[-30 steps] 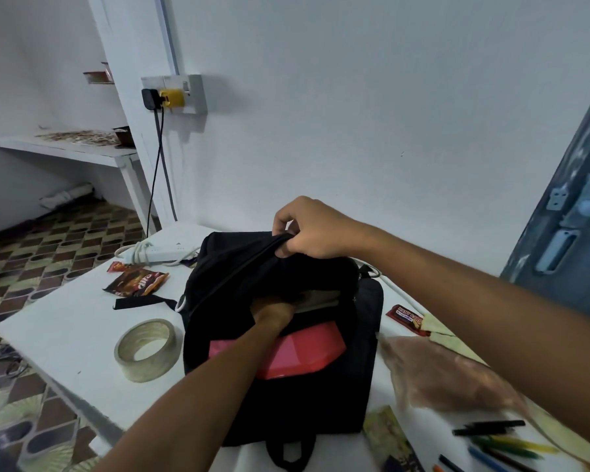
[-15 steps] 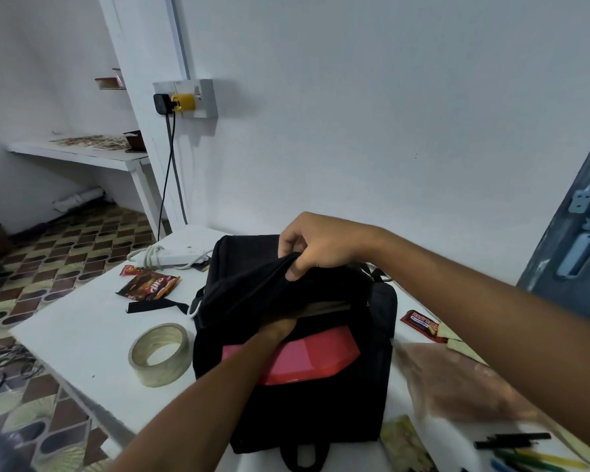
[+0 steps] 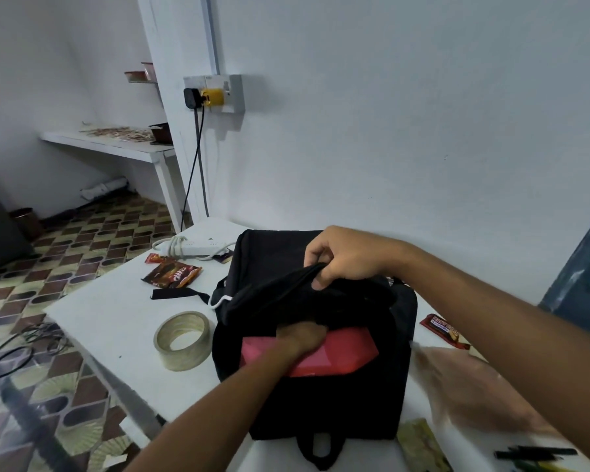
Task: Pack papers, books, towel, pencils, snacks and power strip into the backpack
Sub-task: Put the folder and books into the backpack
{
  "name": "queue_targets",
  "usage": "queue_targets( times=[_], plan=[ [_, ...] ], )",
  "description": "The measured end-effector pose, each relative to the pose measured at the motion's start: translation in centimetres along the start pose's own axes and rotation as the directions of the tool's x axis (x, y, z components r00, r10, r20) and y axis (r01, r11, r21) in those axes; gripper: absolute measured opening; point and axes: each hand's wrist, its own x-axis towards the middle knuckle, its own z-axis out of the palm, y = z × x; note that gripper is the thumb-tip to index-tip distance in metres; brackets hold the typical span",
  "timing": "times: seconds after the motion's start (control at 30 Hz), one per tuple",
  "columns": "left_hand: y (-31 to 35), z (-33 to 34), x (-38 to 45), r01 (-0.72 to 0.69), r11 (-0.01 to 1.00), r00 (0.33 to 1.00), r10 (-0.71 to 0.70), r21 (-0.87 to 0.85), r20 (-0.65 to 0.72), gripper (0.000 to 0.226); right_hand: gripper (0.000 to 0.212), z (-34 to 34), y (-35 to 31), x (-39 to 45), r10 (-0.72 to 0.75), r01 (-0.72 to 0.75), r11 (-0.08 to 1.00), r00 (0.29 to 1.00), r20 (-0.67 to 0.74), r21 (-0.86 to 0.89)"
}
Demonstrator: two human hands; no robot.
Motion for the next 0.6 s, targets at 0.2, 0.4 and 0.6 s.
queue_targets(
  times=[0.2, 0.4, 0.6],
  plan=[
    [-0.3, -6.3, -10.1, -0.499, 0.867, 0.792, 0.450, 0.011, 0.413, 0.051, 0.011, 0.4, 2.0, 1.4, 0.062, -0.041, 0.988, 0.988, -0.142, 0.150],
    [-2.0, -15.9, -15.1, -0.359, 0.716, 0.793, 0.572, -0.598, 0.208, 0.024, 0.016, 3.3, 2.6, 1.0, 0.079, -0.085, 0.992, 0.995, 0.067, 0.089],
    [-7.0, -12.5, -7.2, -0.164, 0.856, 0.965, 0.037, -0.490, -0.259, 0.032, 0.041, 9.4, 2.9, -1.1, 0.128, -0.069, 0.986, 0.893, 0.431, -0.150]
  ],
)
